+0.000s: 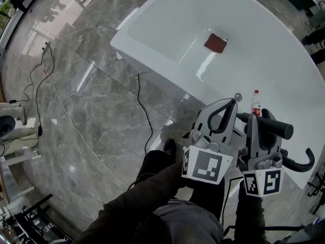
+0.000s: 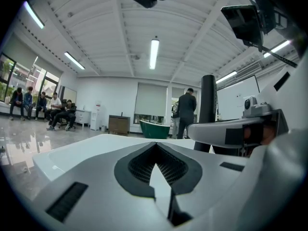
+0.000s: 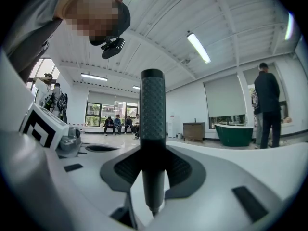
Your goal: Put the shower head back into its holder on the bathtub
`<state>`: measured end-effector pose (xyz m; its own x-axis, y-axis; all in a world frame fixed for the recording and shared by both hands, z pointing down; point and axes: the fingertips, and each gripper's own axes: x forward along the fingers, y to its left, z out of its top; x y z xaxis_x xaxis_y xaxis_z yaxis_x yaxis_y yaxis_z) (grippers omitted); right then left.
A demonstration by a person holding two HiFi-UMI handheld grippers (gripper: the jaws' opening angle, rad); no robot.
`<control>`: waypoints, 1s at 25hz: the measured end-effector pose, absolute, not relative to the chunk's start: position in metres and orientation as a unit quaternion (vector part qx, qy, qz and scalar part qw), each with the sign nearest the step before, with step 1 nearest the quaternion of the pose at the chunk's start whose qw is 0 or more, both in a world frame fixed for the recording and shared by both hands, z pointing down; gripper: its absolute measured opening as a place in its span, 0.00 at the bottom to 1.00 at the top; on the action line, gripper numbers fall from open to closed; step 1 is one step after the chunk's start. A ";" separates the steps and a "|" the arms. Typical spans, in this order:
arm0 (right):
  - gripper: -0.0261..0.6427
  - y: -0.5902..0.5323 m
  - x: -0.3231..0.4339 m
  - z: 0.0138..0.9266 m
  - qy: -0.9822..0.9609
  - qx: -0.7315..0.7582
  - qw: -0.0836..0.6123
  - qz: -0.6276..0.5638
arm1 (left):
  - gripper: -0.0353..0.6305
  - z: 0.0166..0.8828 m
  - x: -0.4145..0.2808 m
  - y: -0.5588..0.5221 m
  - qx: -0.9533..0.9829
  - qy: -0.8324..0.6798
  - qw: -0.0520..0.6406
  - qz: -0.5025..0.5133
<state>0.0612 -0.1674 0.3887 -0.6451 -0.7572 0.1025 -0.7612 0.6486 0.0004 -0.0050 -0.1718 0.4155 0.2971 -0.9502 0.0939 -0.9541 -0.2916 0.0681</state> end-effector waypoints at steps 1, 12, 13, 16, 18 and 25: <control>0.24 -0.168 0.062 0.391 -0.906 0.419 0.047 0.022 | 0.06 0.417 -0.004 -0.172 0.804 -0.592 0.056 0.018; 0.24 -0.170 0.067 0.412 -0.904 0.424 0.051 0.027 | 0.06 0.435 -0.001 -0.173 0.806 -0.589 0.061 0.020; 0.24 -0.169 0.067 0.413 -0.904 0.424 0.052 0.028 | 0.06 0.437 0.000 -0.173 0.806 -0.588 0.061 0.020; 0.24 -0.169 0.068 0.418 -0.904 0.423 0.053 0.028 | 0.06 0.441 0.002 -0.172 0.806 -0.588 0.063 0.020; 0.24 -0.169 0.068 0.420 -0.904 0.424 0.053 0.028 | 0.06 0.443 0.002 -0.172 0.807 -0.588 0.062 0.021; 0.24 -0.170 0.069 0.428 -0.903 0.425 0.053 0.028 | 0.06 0.449 0.000 -0.172 0.805 -0.590 0.061 0.023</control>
<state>0.0690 -0.1701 0.4285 -0.6328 -0.7650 0.1199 -0.7709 0.6369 -0.0057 0.0005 -0.1723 0.4490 0.3030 -0.9467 0.1095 -0.9524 -0.2967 0.0702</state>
